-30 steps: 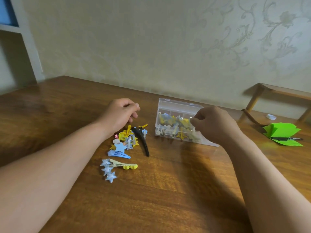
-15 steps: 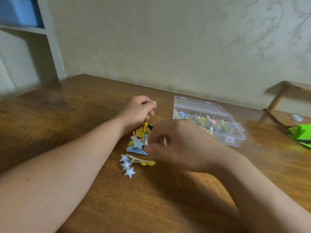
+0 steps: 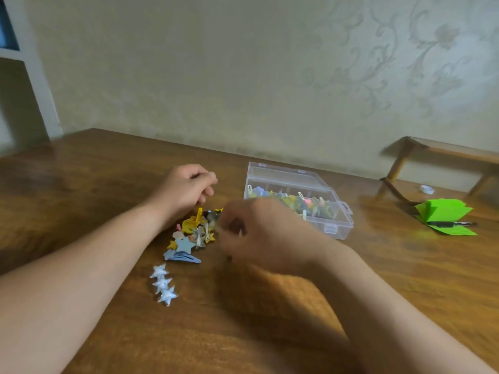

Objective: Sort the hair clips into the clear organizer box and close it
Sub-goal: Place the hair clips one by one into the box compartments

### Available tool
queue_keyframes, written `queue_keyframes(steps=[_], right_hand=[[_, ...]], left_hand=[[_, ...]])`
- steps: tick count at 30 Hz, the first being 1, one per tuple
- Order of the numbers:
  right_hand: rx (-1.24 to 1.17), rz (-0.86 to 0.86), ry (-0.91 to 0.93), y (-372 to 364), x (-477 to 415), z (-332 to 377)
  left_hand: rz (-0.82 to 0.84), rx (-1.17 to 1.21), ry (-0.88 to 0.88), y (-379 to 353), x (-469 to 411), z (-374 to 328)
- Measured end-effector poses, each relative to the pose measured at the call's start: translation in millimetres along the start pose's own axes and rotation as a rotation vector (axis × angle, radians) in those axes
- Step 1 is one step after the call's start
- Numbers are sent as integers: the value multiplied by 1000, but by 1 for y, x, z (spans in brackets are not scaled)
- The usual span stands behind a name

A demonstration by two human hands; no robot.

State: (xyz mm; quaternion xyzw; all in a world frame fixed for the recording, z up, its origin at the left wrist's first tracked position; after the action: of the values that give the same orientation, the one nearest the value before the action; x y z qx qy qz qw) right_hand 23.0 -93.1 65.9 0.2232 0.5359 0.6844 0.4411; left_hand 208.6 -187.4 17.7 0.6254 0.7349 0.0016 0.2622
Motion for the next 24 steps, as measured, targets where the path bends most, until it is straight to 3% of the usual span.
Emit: queue_keyframes(steps=[5,7,12,24], right_hand=[[-215,-367,-333,63,-3,-67],[-213,-433,-445,76,3,-96],[-81,-322,-597,71,6,-131],[50,-133,-678,51,0,-141]], left_hand=[[12,-5,-17,1,5,-4],[15,-22,-23,1,6,-4],[30,-47,-29,3,6,-4],[43,-64,-32,4,5,-3]])
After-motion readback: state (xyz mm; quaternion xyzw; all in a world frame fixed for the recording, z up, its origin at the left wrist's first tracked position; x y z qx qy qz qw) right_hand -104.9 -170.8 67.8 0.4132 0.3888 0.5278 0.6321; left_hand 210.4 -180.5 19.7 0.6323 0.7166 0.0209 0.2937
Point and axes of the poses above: each hand's wrist, its own x-axis away from the middle knuckle, its own y-axis out of the back of the hand, z = x × y, the point moved 4 cm from there along -x, towards the middle knuckle, and after that the axes turned 9 degrees about -y, right-handed, at the moved point
